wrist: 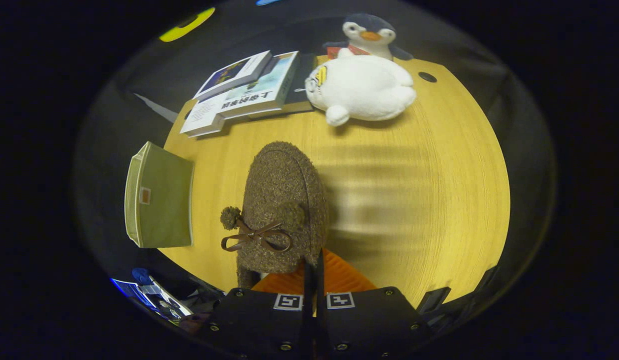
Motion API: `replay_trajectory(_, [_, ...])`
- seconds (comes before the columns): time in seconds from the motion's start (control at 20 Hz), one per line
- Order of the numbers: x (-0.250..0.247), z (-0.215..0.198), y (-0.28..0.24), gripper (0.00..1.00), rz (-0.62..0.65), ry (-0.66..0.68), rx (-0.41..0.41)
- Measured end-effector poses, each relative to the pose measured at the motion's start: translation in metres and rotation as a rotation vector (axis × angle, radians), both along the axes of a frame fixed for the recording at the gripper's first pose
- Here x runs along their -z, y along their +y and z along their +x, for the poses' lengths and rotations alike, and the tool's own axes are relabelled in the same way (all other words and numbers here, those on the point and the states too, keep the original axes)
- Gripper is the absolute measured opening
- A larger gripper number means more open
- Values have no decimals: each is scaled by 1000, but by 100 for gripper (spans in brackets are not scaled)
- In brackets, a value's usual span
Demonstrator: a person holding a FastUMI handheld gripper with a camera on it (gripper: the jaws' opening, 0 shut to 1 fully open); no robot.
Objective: Open the storage box then place both shoes into the box .Put the left shoe in first, then the right shoe, with the right side of both shoes facing outward in a uniform manner.
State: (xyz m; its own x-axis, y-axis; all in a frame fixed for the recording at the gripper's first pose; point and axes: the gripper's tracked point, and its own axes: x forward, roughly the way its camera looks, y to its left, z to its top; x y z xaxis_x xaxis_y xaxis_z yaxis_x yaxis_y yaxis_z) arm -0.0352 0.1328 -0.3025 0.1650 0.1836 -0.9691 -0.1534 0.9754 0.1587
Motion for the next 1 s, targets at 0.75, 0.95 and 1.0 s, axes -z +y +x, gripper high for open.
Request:
replay_trajectory(0.75, [-66, 19, 219, 3, 201, -9, -315])
replay_trajectory(0.95, [-77, 20, 282, 3, 225, -17, -418])
replay_trajectory(1.0, [-78, 19, 298, 3, 232, -16, -437])
